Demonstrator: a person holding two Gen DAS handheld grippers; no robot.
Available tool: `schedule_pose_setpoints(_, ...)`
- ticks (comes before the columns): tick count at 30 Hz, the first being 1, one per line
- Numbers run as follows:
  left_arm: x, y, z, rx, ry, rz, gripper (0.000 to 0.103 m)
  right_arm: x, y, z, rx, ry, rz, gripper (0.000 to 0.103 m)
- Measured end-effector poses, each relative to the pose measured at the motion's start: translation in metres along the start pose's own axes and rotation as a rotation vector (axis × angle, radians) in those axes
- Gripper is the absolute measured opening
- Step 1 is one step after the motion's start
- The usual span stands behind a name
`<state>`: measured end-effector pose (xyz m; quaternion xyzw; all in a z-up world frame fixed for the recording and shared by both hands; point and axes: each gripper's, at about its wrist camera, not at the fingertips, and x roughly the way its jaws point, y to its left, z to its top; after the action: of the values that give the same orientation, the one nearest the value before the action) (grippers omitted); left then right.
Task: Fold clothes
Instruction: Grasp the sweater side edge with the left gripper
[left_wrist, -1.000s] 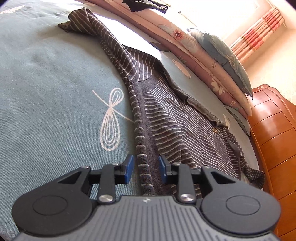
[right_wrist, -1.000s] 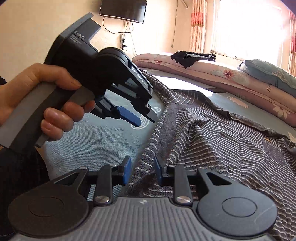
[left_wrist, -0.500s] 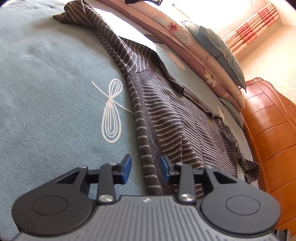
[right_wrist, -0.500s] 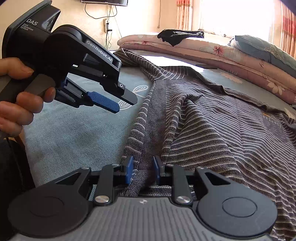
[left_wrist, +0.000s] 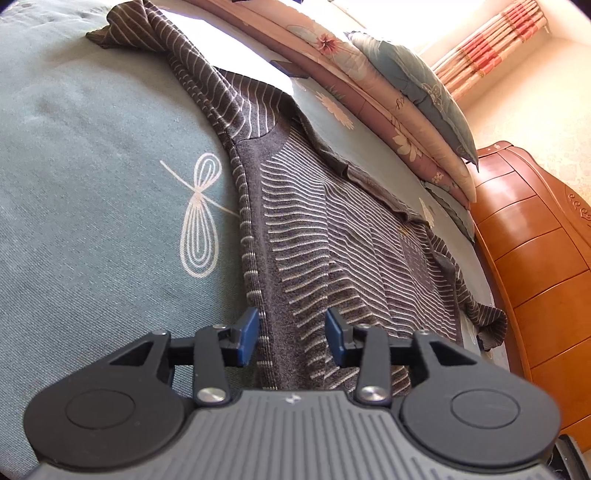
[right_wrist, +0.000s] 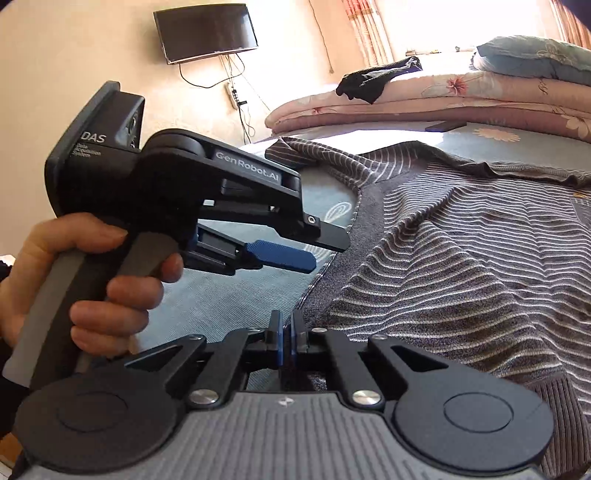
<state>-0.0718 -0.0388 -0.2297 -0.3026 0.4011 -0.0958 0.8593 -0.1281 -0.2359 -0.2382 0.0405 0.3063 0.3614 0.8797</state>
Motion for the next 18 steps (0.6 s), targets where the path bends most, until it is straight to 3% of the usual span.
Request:
schedule_pose_setpoints(8,0.017,0.003,-0.002,-0.012,0.096,0.069,0.040,0.004,0.004,-0.005,-0.008,0.014,-0.012,0.005)
schedule_pose_setpoints(9,0.020,0.004,-0.003,-0.015,0.105,0.078,0.035,0.002,0.005,-0.004,-0.008,0.009,-0.010,0.005)
schedule_pose_setpoints(10,0.023,0.005,-0.004,-0.013,0.099,0.087,0.021,0.001,0.006,-0.003,-0.008,0.005,-0.008,0.005)
schedule_pose_setpoints(12,0.029,0.006,-0.005,-0.010,0.107,0.095,0.010,0.001,0.004,-0.003,-0.002,0.005,-0.009,0.005)
schedule_pose_setpoints(18,0.049,0.014,0.001,-0.086,0.208,-0.016,0.008,0.005,0.010,-0.004,-0.041,0.013,-0.039,0.005)
